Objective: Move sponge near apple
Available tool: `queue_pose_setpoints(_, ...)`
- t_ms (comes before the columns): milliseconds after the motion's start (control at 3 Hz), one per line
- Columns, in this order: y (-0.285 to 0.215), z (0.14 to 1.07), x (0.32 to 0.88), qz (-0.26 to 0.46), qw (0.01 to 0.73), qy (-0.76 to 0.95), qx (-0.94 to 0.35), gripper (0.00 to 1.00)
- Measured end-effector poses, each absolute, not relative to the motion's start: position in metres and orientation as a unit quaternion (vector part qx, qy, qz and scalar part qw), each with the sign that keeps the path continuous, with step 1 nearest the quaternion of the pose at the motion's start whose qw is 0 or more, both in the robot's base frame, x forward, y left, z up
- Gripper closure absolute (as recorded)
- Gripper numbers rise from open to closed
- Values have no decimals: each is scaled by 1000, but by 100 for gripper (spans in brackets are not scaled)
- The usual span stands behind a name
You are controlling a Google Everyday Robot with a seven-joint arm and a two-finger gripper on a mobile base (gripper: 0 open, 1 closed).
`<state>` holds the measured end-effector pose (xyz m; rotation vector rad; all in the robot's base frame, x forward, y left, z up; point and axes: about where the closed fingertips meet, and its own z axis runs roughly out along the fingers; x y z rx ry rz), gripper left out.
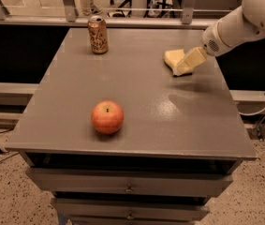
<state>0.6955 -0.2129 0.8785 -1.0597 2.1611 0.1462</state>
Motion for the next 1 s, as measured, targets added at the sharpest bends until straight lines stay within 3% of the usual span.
queue_pose_setpoints(333, -211, 860, 706, 67, 357, 850, -382, 2)
queue_pose_setpoints(667, -206, 848, 711, 78, 353, 857, -368, 25)
queue_pose_setpoints(1000, -198, 841, 710, 96, 350, 859, -362, 56)
